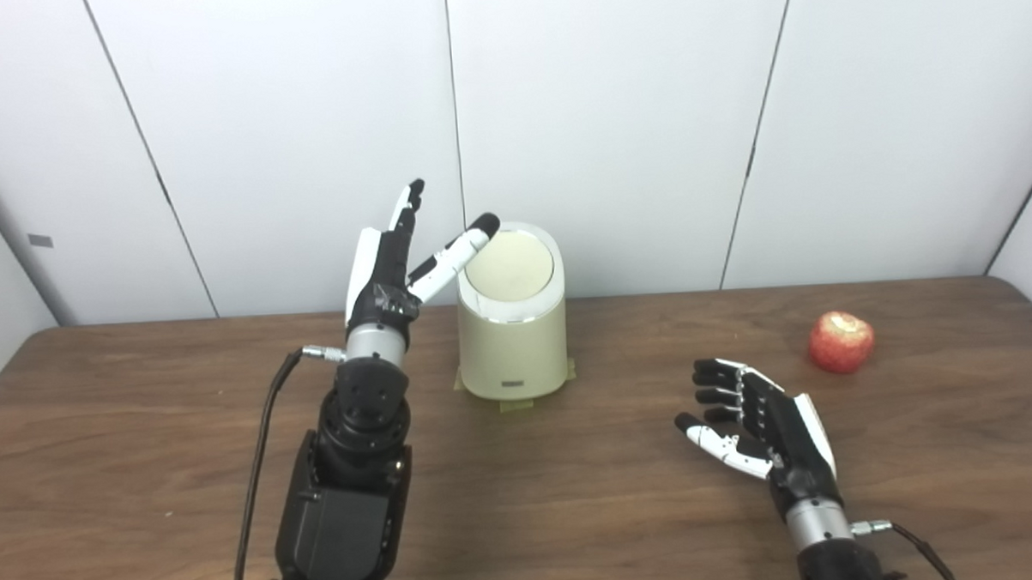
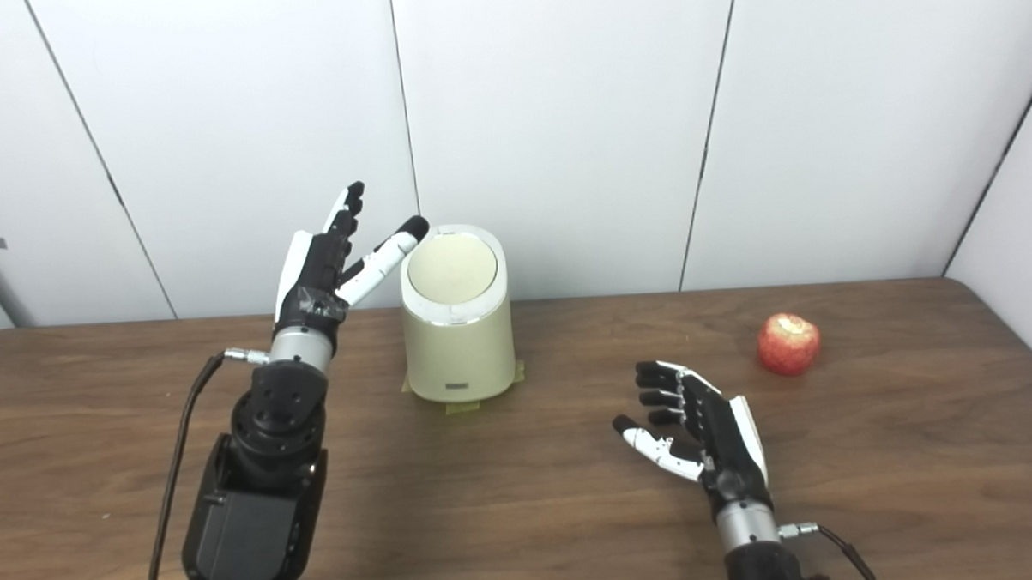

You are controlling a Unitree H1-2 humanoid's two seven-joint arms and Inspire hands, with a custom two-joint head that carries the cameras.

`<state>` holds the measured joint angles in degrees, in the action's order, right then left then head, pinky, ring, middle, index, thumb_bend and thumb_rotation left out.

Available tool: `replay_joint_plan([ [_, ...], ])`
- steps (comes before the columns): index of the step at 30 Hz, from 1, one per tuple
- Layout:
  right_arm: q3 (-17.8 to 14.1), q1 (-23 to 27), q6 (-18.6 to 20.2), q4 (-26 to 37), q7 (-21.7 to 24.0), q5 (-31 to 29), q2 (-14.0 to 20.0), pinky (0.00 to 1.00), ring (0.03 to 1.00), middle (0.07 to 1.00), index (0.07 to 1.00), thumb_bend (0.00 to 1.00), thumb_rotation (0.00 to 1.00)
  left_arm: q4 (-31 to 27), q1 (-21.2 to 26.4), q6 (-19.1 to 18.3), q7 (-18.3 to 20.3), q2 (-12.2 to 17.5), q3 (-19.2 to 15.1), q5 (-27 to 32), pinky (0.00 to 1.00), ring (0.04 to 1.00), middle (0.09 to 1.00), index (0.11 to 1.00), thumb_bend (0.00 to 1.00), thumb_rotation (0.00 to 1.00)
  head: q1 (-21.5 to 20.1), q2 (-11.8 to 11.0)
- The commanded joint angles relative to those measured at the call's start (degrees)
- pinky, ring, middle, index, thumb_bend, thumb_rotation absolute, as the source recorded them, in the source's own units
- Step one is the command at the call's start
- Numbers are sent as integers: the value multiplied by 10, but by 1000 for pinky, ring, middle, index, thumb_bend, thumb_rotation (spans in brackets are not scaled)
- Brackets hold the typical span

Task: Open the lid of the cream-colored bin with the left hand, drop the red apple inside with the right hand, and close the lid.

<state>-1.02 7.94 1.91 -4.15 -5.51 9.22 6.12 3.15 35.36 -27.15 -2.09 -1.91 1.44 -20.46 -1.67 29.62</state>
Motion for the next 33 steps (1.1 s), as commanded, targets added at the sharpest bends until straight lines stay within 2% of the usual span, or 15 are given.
replay_joint_plan([
  [1, 0, 9, 0, 13, 0, 3, 0, 629, 694, 716, 701, 280, 90, 9, 56, 2, 3, -5, -10, -21, 1000, 1000, 1000, 1000, 727, 542, 0, 1],
  [7, 0, 8, 6, 17, -1, 8, 1, 629, 692, 713, 699, 285, 97, 67, 103, 2, 36, -15, -36, -87, 1000, 1000, 1000, 1000, 715, 471, -2, 3],
  [13, 1, 7, 10, 20, -1, 10, -1, 633, 691, 715, 700, 286, 103, 124, 135, 3, 27, -22, -47, -119, 1000, 1000, 1000, 1000, 735, 393, -4, 4],
  [21, 1, 4, 9, 23, -1, 11, -3, 630, 691, 719, 703, 288, 108, 170, 147, 2, 0, -19, -33, -118, 1000, 1000, 1000, 1000, 700, 317, -10, 5],
  [25, 2, 3, 12, 25, -2, 16, -4, 632, 689, 715, 700, 282, 109, 191, 151, 3, -24, -16, -15, -122, 1000, 1000, 1000, 1000, 691, 285, -10, 7],
  [33, 4, 4, 18, 28, -6, 25, -6, 633, 688, 714, 700, 287, 107, 192, 146, 2, -31, -14, 4, -128, 1000, 1000, 1000, 1000, 743, 269, -11, 7],
])
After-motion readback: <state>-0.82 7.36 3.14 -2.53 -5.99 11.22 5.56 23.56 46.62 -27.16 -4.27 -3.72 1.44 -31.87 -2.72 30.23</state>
